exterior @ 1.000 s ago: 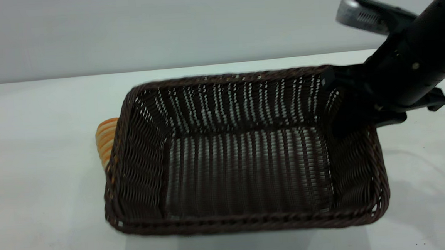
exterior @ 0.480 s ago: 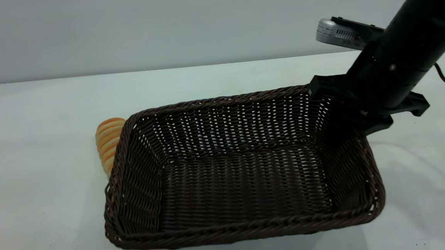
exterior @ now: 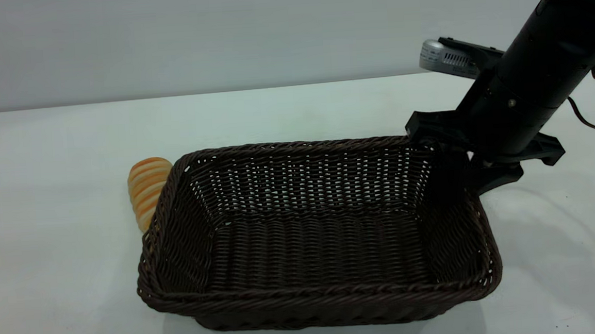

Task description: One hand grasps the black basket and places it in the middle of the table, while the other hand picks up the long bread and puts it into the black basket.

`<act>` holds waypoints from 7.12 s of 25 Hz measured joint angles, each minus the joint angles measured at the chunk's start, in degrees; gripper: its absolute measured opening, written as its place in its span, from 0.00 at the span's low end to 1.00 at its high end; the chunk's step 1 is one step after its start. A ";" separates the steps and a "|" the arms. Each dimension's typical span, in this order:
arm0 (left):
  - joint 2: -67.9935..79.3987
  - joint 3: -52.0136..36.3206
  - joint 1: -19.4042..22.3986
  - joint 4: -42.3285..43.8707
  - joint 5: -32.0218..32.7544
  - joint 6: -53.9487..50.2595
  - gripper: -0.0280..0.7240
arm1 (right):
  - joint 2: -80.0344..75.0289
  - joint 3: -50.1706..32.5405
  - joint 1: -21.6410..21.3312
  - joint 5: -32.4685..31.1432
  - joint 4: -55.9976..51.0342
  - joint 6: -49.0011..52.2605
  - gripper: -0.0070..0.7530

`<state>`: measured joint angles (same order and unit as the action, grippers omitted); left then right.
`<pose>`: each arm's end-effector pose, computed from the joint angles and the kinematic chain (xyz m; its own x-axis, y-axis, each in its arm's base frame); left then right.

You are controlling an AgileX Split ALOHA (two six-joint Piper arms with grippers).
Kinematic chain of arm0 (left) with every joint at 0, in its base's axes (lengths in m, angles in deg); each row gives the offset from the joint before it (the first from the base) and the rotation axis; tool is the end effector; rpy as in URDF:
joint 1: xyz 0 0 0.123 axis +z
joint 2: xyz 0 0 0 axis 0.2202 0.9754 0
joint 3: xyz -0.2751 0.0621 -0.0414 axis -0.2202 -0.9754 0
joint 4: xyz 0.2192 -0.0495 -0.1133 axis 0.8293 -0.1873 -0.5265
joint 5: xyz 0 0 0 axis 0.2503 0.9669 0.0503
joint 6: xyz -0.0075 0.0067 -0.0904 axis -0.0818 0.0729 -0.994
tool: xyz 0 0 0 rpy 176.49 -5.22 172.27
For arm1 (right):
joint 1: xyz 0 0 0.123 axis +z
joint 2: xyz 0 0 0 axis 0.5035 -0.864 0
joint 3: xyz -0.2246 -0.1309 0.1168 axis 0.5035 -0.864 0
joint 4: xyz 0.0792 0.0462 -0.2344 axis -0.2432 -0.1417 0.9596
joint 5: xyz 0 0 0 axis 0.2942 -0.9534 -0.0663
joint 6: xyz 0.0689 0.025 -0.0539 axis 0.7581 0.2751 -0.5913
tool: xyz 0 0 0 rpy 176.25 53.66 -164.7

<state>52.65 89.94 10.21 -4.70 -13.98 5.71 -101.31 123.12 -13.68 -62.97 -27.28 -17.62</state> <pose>0.1083 -0.0063 0.3045 -0.6986 0.0025 -0.7155 0.0366 0.9988 -0.0323 0.3430 0.1285 0.0886 -0.9756 0.0278 -0.2180 -0.0520 0.9346 0.3519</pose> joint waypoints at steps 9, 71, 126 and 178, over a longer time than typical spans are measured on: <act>0.00 0.00 0.00 0.64 0.16 0.00 0.73 | 4.57 0.99 -5.95 -9.77 0.04 -2.07 0.73; 93.95 60.06 -2.71 -11.43 -6.39 -2.44 0.12 | 46.98 -5.93 -12.22 -36.65 31.00 7.62 0.74; 42.15 48.24 -25.41 0.67 17.03 11.55 0.75 | 62.12 -5.93 -12.22 -45.24 32.26 8.84 0.66; -32.22 -9.17 -25.41 6.28 15.19 -1.00 0.75 | 116.75 -32.45 -12.22 -41.31 36.71 7.60 0.66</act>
<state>20.43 80.77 -15.20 1.58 1.21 4.72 15.44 90.68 -25.90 -104.29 9.44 -10.01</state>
